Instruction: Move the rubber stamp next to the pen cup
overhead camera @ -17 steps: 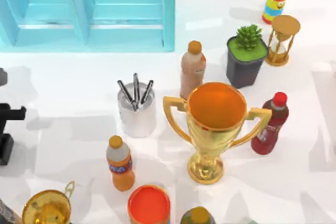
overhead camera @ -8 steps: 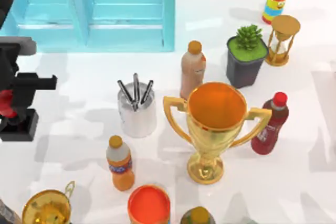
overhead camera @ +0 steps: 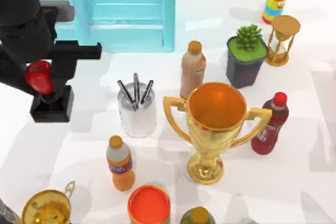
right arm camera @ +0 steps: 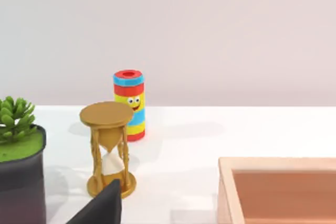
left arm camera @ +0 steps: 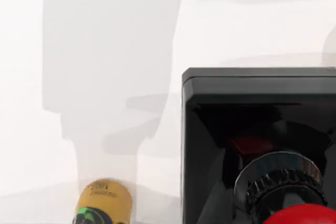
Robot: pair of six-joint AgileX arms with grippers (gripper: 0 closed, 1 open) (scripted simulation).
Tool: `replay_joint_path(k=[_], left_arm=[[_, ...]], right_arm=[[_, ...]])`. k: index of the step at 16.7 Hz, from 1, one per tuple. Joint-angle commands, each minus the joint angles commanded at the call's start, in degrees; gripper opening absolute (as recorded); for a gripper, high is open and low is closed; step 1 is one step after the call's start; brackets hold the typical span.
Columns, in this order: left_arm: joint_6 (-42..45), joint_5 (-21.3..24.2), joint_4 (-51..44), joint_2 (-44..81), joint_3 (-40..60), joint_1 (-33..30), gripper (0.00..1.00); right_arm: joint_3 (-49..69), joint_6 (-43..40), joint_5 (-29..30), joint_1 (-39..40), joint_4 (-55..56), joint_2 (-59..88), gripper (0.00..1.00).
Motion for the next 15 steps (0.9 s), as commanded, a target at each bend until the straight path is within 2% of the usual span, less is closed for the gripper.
replay_joint_path(k=[5,12,15], left_arm=[[0.1,0.1,0.3,1.2,0.8,0.1,0.00],[-0.8,0.1,1.7,16.1,13.9,-1.0,0.00],[-1.0,0.1,2.0,18.1,16.0,-1.1,0.00]], right_arm=[[0.0,0.0,0.0,0.0,0.0,0.0,1.00],[0.0,0.0,0.0,0.0,0.0,0.0,1.00],[0.0,0.0,0.0,0.0,0.0,0.0,1.00]])
